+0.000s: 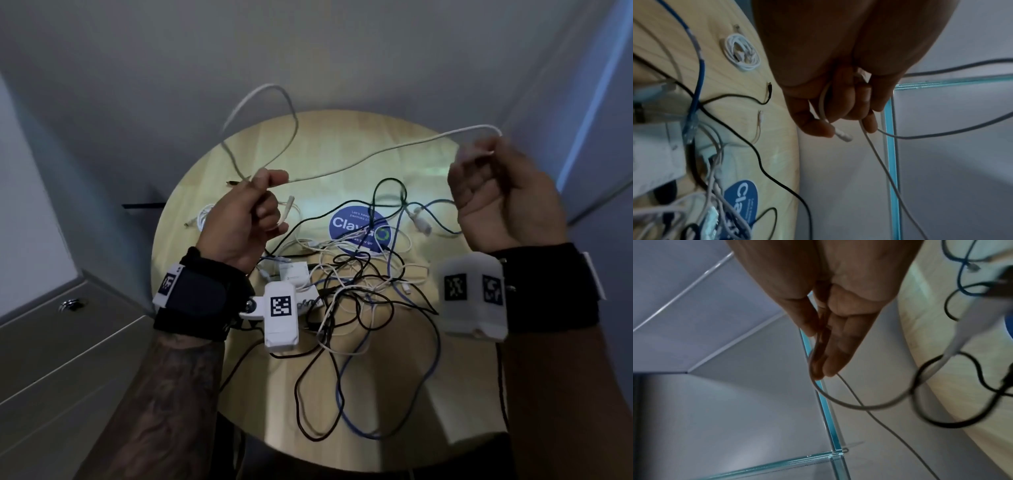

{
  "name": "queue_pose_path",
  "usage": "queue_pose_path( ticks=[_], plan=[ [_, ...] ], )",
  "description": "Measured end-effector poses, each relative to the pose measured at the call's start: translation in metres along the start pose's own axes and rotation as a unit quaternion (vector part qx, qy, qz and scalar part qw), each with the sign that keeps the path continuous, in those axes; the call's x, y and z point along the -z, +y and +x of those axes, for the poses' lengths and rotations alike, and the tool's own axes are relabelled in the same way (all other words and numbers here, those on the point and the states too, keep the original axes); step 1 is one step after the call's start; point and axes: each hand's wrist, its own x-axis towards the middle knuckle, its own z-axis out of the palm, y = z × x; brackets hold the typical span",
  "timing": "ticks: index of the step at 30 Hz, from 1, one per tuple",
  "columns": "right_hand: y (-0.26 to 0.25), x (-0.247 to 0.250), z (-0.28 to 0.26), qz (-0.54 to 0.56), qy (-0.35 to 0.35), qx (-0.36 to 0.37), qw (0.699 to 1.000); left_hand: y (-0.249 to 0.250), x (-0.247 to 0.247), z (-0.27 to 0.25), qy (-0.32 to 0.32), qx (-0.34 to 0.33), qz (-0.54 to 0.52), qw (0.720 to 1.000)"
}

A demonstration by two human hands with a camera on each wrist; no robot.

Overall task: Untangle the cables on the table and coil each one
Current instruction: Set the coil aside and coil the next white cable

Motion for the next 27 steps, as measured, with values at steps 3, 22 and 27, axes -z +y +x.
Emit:
queue_pose_path(
  ticks=[3, 22, 27],
  plan=[
    [0.001, 0.009, 0.004, -0.136, 0.031, -0.011, 0.99, 0.003, 0.006, 0.003, 0.02, 0.004, -0.038, 0.999],
    [0.015, 0.037, 0.005, -0.662, 0.102, 0.198, 0.715, 0.004, 0.012, 0.006, 0.003, -0.082, 0.126, 0.989],
    [0.068, -0.023, -0.024, -0.61, -0.133, 0.07, 0.778, -0.006, -0.022, -0.008, -0.125, -0.06, 0.082, 0.987]
  ],
)
